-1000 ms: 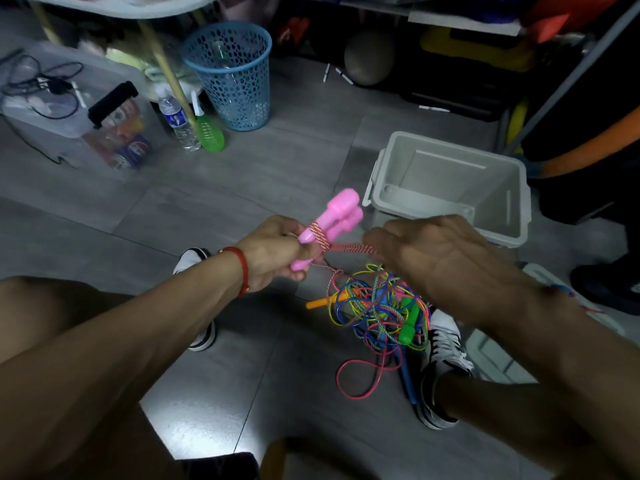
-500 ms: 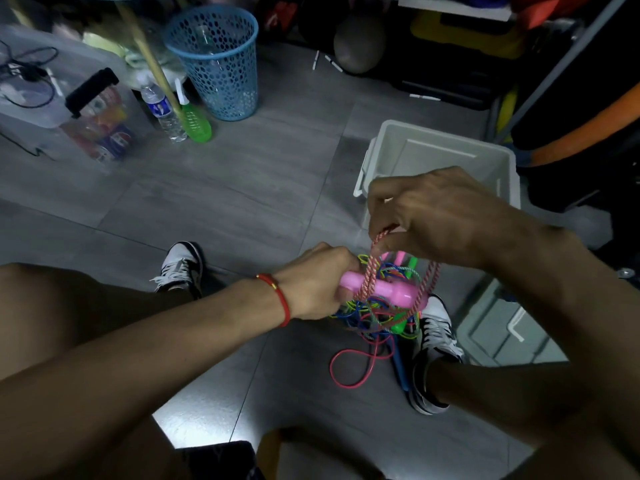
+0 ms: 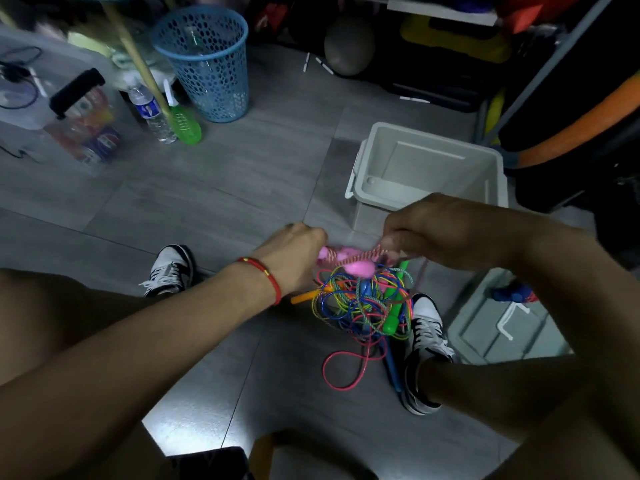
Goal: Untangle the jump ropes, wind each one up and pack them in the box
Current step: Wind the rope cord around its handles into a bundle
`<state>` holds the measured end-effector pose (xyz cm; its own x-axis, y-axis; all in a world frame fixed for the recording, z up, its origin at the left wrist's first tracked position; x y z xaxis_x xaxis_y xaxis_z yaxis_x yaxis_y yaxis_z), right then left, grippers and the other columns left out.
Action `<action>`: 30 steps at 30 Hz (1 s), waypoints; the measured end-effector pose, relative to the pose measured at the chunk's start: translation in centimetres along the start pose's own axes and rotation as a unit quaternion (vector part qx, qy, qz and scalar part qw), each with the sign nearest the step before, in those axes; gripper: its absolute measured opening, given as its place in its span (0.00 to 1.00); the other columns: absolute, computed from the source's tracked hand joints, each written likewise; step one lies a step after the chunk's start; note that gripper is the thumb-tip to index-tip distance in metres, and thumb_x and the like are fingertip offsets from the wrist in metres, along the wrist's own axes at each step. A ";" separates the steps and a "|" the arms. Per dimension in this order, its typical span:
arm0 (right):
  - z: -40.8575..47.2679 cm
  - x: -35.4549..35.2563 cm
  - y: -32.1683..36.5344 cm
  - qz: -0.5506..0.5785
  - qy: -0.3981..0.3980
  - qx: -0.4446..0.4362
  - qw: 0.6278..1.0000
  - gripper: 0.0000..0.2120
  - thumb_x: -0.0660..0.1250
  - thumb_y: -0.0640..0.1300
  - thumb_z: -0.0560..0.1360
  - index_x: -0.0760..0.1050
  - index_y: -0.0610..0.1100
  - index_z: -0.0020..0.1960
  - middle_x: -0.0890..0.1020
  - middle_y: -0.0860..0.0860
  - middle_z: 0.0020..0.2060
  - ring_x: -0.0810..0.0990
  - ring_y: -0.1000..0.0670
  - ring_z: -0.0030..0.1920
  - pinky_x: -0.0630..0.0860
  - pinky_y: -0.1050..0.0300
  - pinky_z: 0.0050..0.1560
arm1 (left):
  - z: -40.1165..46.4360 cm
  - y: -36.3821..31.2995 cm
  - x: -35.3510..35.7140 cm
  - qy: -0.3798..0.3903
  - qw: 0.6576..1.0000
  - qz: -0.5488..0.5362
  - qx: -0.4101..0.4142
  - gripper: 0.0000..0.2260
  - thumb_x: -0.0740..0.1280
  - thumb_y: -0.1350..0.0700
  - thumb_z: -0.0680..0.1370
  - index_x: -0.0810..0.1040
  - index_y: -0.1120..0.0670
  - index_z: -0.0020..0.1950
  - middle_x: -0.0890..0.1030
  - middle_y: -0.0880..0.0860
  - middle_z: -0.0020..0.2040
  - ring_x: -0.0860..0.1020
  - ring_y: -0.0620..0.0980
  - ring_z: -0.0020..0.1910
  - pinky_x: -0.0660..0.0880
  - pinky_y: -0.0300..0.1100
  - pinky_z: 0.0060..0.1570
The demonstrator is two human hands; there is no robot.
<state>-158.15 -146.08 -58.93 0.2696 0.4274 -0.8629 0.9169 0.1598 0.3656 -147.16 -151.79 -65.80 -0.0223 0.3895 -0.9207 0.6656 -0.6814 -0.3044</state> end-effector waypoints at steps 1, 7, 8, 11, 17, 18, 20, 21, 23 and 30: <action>0.0 0.0 -0.6 0.029 -0.004 0.011 1.000 0.15 0.57 0.55 0.81 0.79 0.50 0.46 0.80 0.56 0.38 0.78 0.60 0.39 0.72 0.59 0.45 | 0.3 0.9 -0.9 -0.024 0.999 0.014 -0.016 0.11 0.67 0.65 0.74 0.79 0.56 0.54 0.81 0.61 0.51 0.79 0.62 0.53 0.73 0.46 0.46; 0.3 -2.5 0.5 -0.016 -0.101 -0.014 0.995 0.15 0.61 0.61 0.80 0.77 0.51 0.45 0.75 0.58 0.31 0.74 0.58 0.35 0.72 0.52 0.41 | 1.3 4.1 -4.3 -0.095 0.994 0.017 -0.048 0.10 0.68 0.66 0.71 0.79 0.58 0.51 0.81 0.62 0.48 0.79 0.65 0.50 0.76 0.50 0.44; 0.3 -3.0 1.7 -0.053 -0.123 -0.033 0.990 0.16 0.60 0.63 0.79 0.76 0.52 0.45 0.73 0.59 0.30 0.72 0.56 0.34 0.69 0.54 0.40 | 1.1 3.5 -3.7 -0.075 0.996 0.021 -0.039 0.10 0.69 0.65 0.72 0.79 0.57 0.51 0.81 0.62 0.48 0.79 0.64 0.50 0.75 0.49 0.44; -0.3 -4.3 4.6 -0.147 -0.183 -0.089 0.968 0.18 0.55 0.64 0.79 0.77 0.55 0.46 0.75 0.57 0.37 0.76 0.56 0.43 0.65 0.59 0.40 | 0.5 0.7 -1.6 -0.021 0.999 0.022 0.030 0.08 0.68 0.64 0.73 0.79 0.55 0.50 0.82 0.59 0.48 0.80 0.62 0.50 0.73 0.45 0.41; 0.0 -5.6 3.1 -0.020 -0.230 -0.101 0.968 0.08 0.70 0.54 0.77 0.83 0.50 0.47 0.78 0.58 0.37 0.75 0.58 0.38 0.69 0.61 0.39 | -3.2 -6.2 -0.9 0.029 0.969 -0.070 0.234 0.08 0.70 0.60 0.74 0.74 0.49 0.45 0.74 0.43 0.38 0.77 0.50 0.46 0.72 0.41 0.44; 0.5 -5.4 2.0 0.041 -0.227 -0.083 0.970 0.07 0.73 0.51 0.75 0.83 0.48 0.46 0.81 0.55 0.36 0.76 0.57 0.36 0.69 0.62 0.39 | -3.9 -6.9 -1.6 0.020 0.962 -0.102 0.252 0.10 0.71 0.61 0.74 0.74 0.48 0.48 0.70 0.40 0.38 0.75 0.47 0.46 0.70 0.36 0.44; 1.4 -4.6 -0.3 0.187 -0.199 -0.048 0.961 0.07 0.77 0.45 0.73 0.81 0.44 0.46 0.80 0.44 0.34 0.74 0.52 0.32 0.69 0.58 0.37 | -5.0 -7.3 -3.2 0.002 0.951 -0.156 0.266 0.16 0.73 0.61 0.74 0.72 0.45 0.55 0.70 0.37 0.41 0.74 0.43 0.45 0.66 0.26 0.43; 1.8 -4.0 -1.1 0.238 -0.181 -0.042 0.953 0.08 0.77 0.44 0.72 0.79 0.42 0.46 0.78 0.39 0.33 0.72 0.49 0.32 0.68 0.56 0.37 | -5.2 -6.9 -3.6 0.000 0.952 -0.177 0.251 0.19 0.73 0.60 0.74 0.69 0.44 0.56 0.73 0.38 0.42 0.74 0.42 0.44 0.67 0.27 0.43; 2.0 -3.2 -2.0 0.283 -0.156 -0.039 0.946 0.10 0.77 0.44 0.71 0.79 0.40 0.45 0.79 0.35 0.35 0.73 0.42 0.32 0.70 0.53 0.39 | -5.1 -5.5 -4.0 -0.001 0.958 -0.212 0.195 0.21 0.74 0.59 0.75 0.63 0.45 0.54 0.79 0.43 0.43 0.77 0.45 0.41 0.74 0.39 0.42; 2.5 -0.3 -1.5 0.374 -0.093 -0.031 0.922 0.04 0.74 0.39 0.73 0.83 0.38 0.44 0.82 0.34 0.37 0.77 0.48 0.38 0.72 0.56 0.41 | -5.9 -6.0 -5.8 0.015 0.914 -0.347 0.210 0.26 0.72 0.64 0.75 0.67 0.47 0.68 0.83 0.51 0.49 0.81 0.54 0.45 0.79 0.48 0.50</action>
<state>-158.89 -148.71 -60.07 0.8710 0.2792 -0.4043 0.4371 -0.0647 0.8971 -146.59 -146.33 -57.23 -0.3065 0.8300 -0.4661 0.1545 -0.4398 -0.8847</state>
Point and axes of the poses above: each hand's wrist, its own z-axis towards the middle knuckle, its own x-axis out of the palm, y = z × x, the point moved 10 cm from there along z, towards the middle knuckle
